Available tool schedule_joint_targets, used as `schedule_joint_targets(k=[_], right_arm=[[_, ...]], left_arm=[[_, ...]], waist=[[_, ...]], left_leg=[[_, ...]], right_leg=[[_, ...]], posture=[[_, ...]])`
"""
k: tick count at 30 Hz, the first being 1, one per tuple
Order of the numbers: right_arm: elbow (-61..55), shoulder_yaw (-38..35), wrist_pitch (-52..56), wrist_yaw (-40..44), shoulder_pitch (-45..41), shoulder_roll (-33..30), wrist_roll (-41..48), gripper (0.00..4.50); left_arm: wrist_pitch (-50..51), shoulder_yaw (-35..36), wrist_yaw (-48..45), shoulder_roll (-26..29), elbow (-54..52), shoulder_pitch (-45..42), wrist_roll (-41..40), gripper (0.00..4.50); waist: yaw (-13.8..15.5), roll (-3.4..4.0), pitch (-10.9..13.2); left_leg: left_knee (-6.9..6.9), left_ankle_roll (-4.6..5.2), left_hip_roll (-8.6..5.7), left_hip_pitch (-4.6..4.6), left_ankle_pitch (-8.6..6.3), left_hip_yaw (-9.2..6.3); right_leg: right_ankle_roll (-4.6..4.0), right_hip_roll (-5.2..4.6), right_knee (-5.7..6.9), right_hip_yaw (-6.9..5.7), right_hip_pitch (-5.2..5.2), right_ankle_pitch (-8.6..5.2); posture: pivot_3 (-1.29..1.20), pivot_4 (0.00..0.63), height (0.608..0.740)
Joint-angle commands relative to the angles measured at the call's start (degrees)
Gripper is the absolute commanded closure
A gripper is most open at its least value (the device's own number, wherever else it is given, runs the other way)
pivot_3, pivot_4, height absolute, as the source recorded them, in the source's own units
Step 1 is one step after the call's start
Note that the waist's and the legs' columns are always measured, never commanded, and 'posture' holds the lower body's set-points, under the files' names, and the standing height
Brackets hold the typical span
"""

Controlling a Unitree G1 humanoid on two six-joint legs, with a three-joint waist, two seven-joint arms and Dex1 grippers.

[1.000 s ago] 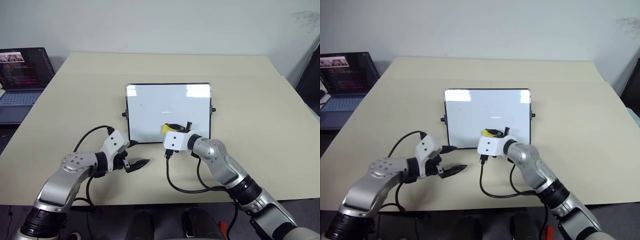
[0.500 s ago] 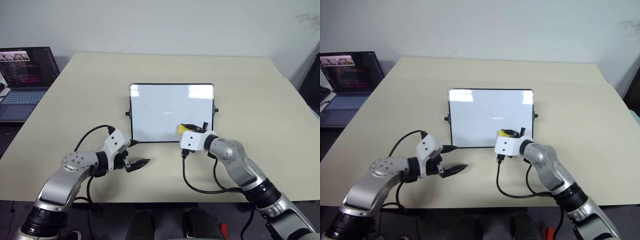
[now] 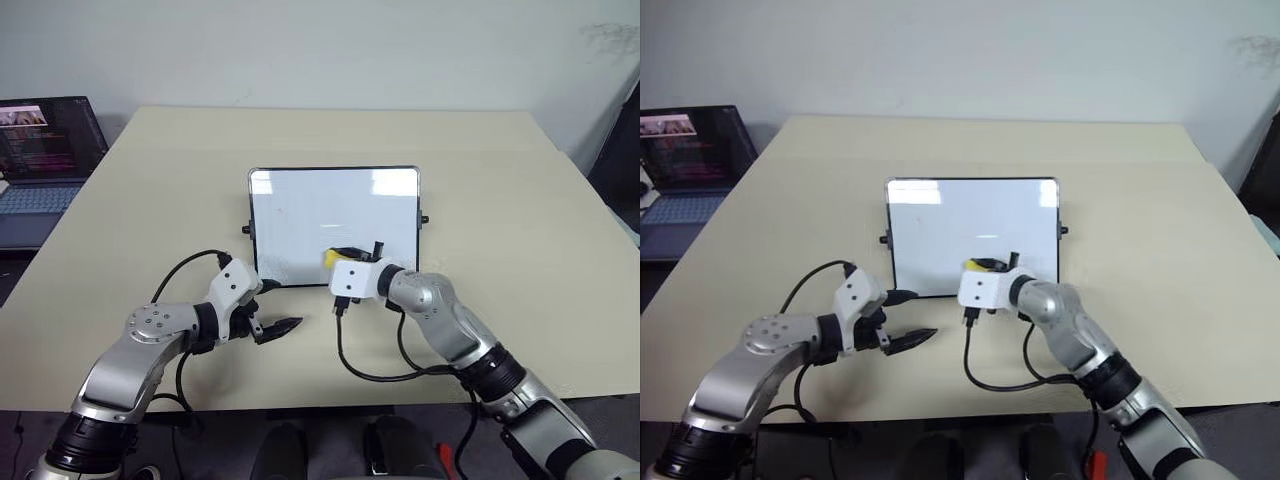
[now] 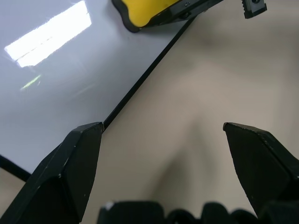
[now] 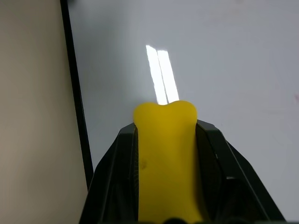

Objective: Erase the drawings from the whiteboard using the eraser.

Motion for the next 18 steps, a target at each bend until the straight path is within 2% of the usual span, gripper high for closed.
schedule_joint_targets(k=[1,5,18], right_arm=[[0.53,0.57,-1.15,0.12,-1.47,0.91,-0.33,3.20],[0.61,0.15,-0.92,0.29,-0.67,0.29,-0.47,3.20],[-5.95,-8.83,4.13,4.27,6.84,-10.47,3.73,3.20]], left_arm=[[-0.15,0.52,0.07,0.19,-1.66,-0.08,-0.14,0.00],[-0.12,0.50,0.03,0.20,-1.65,-0.25,-0.17,0.00],[0.41,-0.57,-0.54,-0.93,-0.94,-2.41,-0.76,0.00]], waist=[[0.02,0.00,0.00],[0.03,0.00,0.00],[0.54,-0.01,0.00]], left_leg=[[0.00,0.00,0.01,-0.02,0.00,0.00],[0.00,0.00,-0.03,-0.14,-0.01,0.00],[0.06,0.00,-0.08,-0.11,0.00,-0.04]], right_leg=[[-0.11,-0.04,0.00,0.00,0.00,0.07],[-0.12,-0.08,-0.05,-0.02,-0.05,0.07],[0.13,-0.11,-0.04,-0.07,0.00,-0.07]], posture=[[0.00,0.150,0.740],[0.00,0.150,0.740],[0.00,0.150,0.740]])
